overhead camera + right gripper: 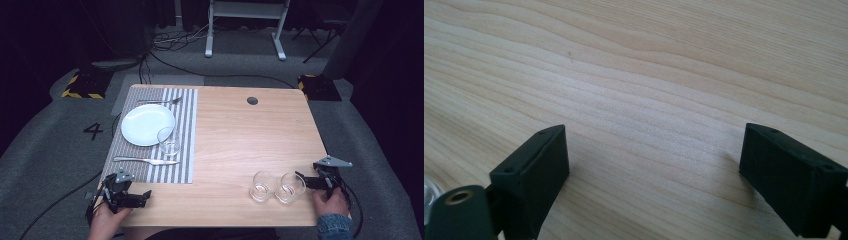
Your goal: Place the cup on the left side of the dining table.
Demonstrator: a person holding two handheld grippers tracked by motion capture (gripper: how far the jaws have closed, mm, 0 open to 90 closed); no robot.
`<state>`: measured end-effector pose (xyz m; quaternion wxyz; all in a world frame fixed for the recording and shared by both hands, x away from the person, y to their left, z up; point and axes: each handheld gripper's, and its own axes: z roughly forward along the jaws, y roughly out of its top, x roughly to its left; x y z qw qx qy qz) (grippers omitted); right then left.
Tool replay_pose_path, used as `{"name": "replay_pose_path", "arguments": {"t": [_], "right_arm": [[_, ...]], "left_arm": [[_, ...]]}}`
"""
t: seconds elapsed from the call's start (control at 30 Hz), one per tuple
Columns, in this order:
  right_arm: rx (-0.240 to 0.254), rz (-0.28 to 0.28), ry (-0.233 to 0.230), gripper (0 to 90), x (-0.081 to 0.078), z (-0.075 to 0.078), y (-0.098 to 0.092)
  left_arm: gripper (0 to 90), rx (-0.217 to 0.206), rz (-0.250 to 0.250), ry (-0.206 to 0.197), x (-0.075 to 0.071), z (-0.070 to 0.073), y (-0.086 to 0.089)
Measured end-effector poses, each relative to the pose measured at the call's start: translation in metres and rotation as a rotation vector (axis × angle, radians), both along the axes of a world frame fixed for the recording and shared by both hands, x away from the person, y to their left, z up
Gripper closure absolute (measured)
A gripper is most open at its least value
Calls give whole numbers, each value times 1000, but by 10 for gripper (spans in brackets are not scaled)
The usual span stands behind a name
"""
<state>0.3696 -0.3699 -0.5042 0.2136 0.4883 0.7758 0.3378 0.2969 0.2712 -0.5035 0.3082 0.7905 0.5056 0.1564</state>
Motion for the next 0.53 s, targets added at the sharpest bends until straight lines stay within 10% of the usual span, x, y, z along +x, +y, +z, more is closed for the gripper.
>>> {"name": "replay_pose_path", "arguments": {"t": [0.53], "right_arm": [[0, 1, 0, 127, 0, 0, 0]], "left_arm": [[0, 24, 2, -28, -1, -3, -2]]}}
